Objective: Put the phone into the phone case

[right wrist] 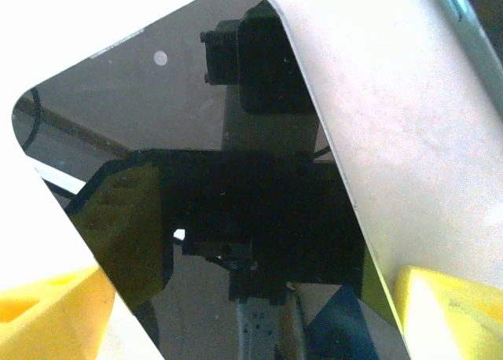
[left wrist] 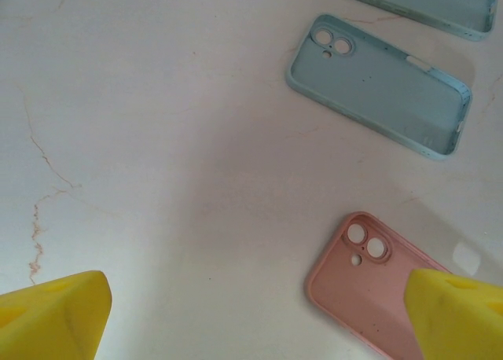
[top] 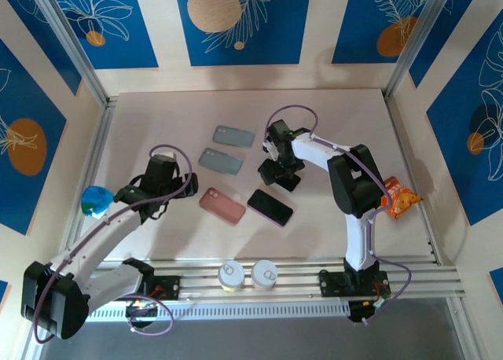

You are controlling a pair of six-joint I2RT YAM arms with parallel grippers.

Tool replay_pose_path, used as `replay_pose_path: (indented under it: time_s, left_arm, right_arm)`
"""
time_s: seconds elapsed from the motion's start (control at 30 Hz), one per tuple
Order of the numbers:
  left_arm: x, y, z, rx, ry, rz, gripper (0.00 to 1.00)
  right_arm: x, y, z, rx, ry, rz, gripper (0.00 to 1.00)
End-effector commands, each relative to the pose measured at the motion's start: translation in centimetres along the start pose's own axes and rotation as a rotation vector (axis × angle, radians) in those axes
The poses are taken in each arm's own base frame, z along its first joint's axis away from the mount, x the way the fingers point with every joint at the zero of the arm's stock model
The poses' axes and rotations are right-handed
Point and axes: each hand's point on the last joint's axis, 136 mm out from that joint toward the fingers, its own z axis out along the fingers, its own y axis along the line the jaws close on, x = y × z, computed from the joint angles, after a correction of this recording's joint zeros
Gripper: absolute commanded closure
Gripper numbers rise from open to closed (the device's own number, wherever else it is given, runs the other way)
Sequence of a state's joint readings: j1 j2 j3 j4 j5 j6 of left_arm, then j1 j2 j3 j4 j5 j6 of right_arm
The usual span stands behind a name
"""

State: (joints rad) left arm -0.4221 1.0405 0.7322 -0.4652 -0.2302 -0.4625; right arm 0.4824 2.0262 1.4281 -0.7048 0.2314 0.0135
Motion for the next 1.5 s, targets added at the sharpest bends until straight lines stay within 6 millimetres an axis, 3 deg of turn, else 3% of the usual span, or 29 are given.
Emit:
replay_pose_path:
  time_s: [0.0,0.27,0.83,1.1,1.4,1.47]
  left_arm:
    - [-0.5,-0.4,-0.2,0.006,-0.008,0.011,0.04]
    - [-0.5,-0.3,-0.1,0.006,-0.008,0.010,0.04]
    - [-0.4,-0.5,-0.6,0.024,-0.010,0.008,0.07]
    - [-0.2,-1.6,-0.8,0.085,0.007,0.028,0.16]
    - [0.0,-3.2,-0.8,0.168,0.044,0.051,0.28]
    - [0.1,-3.9,-0.9,0.206,0.052,0.054,0.35]
  right_arm:
    - [1.9,0.5,-0.5,0.003,0.091,0.096,0.09]
    - [2.4,1.5,-1.5,-0.074,0.111,0.213,0.01]
    - [0.3,0.2,-1.1,0.072,-0.046,-0.084,0.00]
    - [-0.1,-0.3,-0.9,0.102,-0.093,-0.147,0.06]
    - [0.2,0.6,0.0,0.026,-0.066,-0.143,0.09]
    - [0.5,0.6,0.3,0.018,-0.048,-0.145,0.11]
